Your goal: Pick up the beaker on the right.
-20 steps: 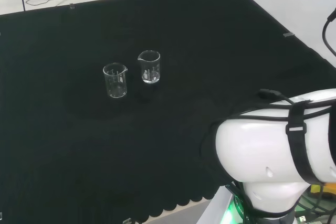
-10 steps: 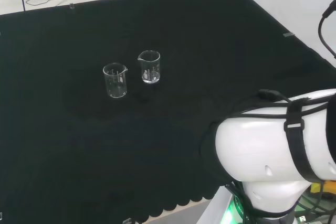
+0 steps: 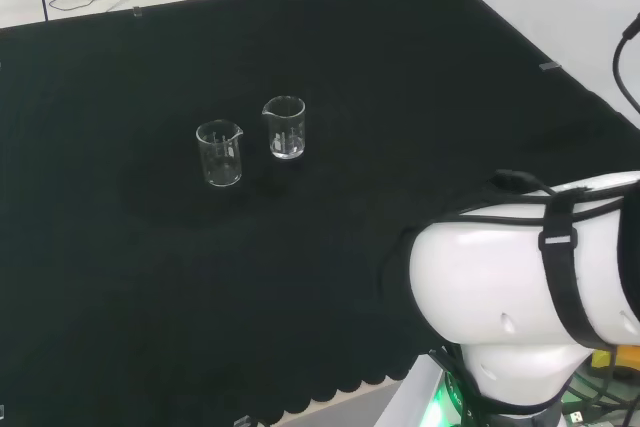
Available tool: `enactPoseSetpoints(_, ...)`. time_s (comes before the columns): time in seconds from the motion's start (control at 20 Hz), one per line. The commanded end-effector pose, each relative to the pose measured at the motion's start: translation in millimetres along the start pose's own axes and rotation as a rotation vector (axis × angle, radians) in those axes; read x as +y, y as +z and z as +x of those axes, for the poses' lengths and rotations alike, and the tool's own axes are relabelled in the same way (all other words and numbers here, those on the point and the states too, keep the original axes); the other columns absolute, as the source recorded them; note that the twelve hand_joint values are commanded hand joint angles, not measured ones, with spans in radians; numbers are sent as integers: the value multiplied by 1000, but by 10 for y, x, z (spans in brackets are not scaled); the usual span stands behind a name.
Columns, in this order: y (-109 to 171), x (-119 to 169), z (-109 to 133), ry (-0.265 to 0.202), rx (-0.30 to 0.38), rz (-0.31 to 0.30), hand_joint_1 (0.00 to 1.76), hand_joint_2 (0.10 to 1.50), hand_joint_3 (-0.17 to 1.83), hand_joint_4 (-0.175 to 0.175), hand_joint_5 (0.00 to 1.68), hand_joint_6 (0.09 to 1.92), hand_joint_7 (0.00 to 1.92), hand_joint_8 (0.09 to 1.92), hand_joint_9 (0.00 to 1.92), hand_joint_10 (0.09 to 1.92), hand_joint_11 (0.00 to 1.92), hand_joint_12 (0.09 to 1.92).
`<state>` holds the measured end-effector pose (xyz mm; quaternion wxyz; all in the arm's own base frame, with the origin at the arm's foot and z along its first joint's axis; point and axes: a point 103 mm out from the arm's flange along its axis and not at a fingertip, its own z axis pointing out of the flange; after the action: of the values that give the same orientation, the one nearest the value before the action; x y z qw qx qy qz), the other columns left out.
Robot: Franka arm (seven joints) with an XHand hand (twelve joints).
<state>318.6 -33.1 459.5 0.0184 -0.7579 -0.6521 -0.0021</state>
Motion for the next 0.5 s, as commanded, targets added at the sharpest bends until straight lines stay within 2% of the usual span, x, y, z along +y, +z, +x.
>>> enactPoseSetpoints(0.05, 462, 318, -285, 44, 22, 49, 229, 1365, 78, -29, 401, 87, 25, 518, 283, 410, 0, 1330)
enactPoseSetpoints(0.2, 644, 533, -336, 24, 79, 48, 322, 1319, 68, -30, 401, 87, 46, 532, 230, 608, 0, 1355)
enactPoseSetpoints(0.5, 1009, 1080, -370, -27, 123, 56, 504, 1212, 27, -32, 368, 87, 91, 559, 283, 685, 8, 1414)
